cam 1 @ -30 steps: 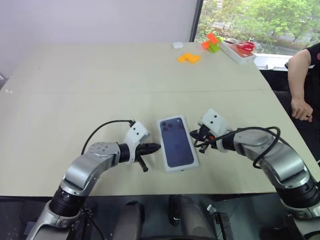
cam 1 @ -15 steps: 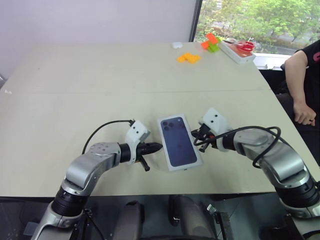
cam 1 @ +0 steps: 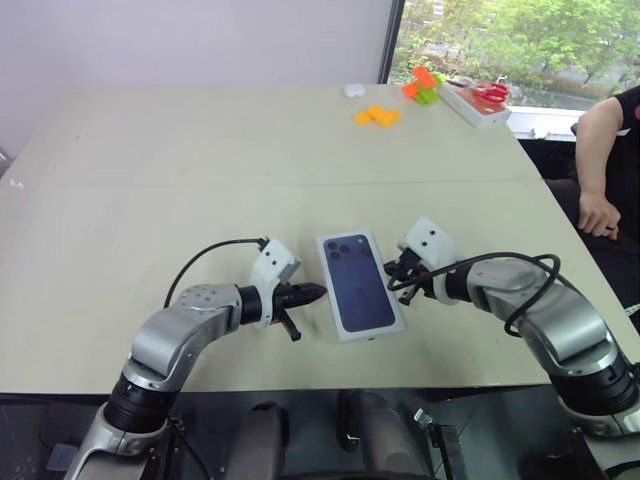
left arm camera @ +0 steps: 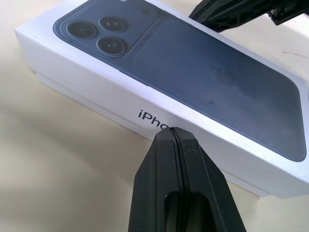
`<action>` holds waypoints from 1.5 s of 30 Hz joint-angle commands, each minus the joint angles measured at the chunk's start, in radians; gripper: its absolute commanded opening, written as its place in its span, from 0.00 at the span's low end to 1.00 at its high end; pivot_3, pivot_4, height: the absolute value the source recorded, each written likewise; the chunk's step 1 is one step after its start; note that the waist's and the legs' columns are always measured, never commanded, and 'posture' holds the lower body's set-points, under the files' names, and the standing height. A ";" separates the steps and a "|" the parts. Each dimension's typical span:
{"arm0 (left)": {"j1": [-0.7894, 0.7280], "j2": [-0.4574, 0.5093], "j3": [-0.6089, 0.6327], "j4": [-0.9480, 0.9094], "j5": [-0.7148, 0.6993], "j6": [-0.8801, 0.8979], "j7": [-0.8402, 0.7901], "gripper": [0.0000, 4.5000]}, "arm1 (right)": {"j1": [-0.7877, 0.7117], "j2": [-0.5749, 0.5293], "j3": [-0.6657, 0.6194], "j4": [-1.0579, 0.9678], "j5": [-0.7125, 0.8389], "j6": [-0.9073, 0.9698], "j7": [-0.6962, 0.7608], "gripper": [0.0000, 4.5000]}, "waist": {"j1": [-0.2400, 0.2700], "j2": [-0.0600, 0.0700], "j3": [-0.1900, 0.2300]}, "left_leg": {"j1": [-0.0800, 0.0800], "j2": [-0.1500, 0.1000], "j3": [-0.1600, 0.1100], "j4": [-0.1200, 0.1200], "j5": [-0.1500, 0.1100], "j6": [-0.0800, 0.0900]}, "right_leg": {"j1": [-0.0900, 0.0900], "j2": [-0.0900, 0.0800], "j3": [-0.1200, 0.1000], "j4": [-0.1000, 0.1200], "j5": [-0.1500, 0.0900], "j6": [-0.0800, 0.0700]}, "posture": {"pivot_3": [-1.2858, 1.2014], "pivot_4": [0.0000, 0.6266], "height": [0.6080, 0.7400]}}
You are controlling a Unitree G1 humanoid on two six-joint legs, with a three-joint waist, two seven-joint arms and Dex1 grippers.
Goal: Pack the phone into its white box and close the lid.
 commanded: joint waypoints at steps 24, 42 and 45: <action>-0.227 -0.059 0.028 0.184 0.056 -0.011 0.150 0.00 | 0.227 -0.181 -0.143 -0.259 0.156 -0.129 0.234 0.02 | 0.003 0.000 0.000 | 0.003 0.000 -0.001 0.000 0.000 0.000 | 0.005 0.001 -0.001 0.000 -0.002 0.003 | 0.52 0.24 0.95; -0.211 -0.088 0.075 0.233 0.072 -0.057 0.138 0.00 | 0.222 -0.140 -0.089 -0.229 0.117 -0.100 0.116 0.02 | -0.002 0.000 -0.002 | 0.015 0.000 0.002 -0.001 0.000 0.000 | 0.014 0.001 0.002 -0.001 -0.005 0.001 | 0.52 0.24 0.95; -0.178 -0.084 0.233 0.182 0.045 -0.167 0.169 0.00 | 0.154 -0.052 -0.181 -0.140 0.070 -0.142 -0.004 0.02 | -0.004 -0.001 -0.001 | 0.014 0.001 0.002 -0.001 0.000 0.000 | 0.011 0.001 0.003 -0.001 -0.004 0.002 | 0.52 0.24 0.95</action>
